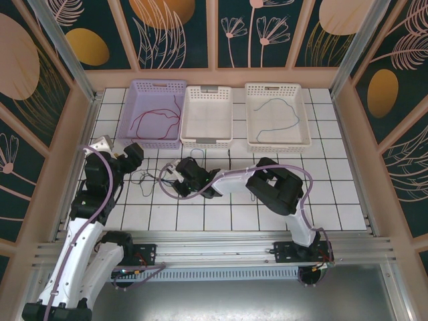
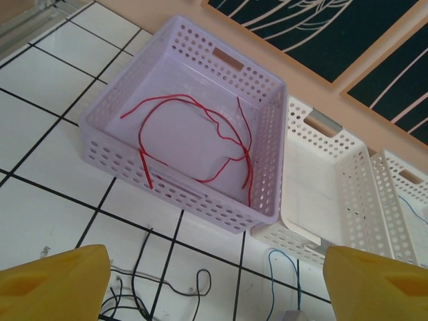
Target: Untangle the cables
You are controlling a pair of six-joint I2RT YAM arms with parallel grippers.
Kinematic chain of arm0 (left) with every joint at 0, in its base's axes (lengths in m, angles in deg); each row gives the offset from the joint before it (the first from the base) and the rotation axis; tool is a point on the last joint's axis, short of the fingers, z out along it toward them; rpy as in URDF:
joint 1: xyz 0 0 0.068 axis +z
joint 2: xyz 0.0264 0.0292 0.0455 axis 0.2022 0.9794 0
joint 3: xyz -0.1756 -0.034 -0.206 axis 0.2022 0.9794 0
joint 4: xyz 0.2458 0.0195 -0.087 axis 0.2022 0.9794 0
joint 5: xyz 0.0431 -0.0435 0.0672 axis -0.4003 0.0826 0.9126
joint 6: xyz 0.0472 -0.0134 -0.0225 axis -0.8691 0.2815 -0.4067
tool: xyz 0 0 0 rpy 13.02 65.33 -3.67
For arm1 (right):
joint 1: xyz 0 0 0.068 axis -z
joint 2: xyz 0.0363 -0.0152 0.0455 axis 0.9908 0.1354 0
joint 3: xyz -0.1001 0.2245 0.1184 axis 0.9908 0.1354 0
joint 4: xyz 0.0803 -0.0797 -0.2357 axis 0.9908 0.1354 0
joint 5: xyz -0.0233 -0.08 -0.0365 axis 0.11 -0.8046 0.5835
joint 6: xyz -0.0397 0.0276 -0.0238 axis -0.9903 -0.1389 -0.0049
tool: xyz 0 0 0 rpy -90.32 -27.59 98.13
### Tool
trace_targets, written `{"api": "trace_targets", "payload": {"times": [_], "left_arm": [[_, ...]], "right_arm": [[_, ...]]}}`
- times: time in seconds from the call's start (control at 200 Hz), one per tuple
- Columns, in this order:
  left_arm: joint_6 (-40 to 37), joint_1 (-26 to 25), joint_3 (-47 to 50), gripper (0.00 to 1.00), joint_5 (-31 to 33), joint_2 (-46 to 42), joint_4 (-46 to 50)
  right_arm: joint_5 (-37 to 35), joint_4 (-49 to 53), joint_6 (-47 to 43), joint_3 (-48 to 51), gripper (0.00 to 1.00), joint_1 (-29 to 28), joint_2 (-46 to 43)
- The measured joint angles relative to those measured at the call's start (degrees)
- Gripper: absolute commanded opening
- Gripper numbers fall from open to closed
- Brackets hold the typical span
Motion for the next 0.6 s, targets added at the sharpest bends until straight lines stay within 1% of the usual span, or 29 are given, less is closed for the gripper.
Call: {"api": "trace_targets", "payload": {"times": [0.065, 0.165, 0.24, 0.37, 0.505, 0.601], "left_arm": [[0.0, 0.0, 0.4, 0.82, -1.4, 0.0, -0.1], [0.3, 0.0, 1.2, 0.81, -5.2, 0.0, -1.0], [0.7, 0.0, 1.9, 0.81, -9.3, 0.1, -2.6], [2.5, 0.0, 3.3, 0.81, -17.0, 0.0, -5.5], [5.6, 0.0, 5.0, 0.81, -24.8, -0.4, -8.8], [8.1, -0.1, 6.8, 0.81, -28.7, -0.9, -11.4]], "right_arm": [[0.5, -0.1, 0.1, 0.0, 0.00, 0.1, 0.0], [1.4, -0.5, 0.0, 0.7, 0.00, 0.2, -0.5], [3.0, -0.9, 0.5, 3.3, 0.00, 0.3, -2.4], [6.7, -1.3, 2.9, 9.5, 0.00, 1.8, -9.8], [10.2, -4.2, 6.1, 13.9, 0.00, 5.6, -19.3], [11.5, -6.7, 8.0, 15.9, 0.00, 7.8, -25.0]]}}
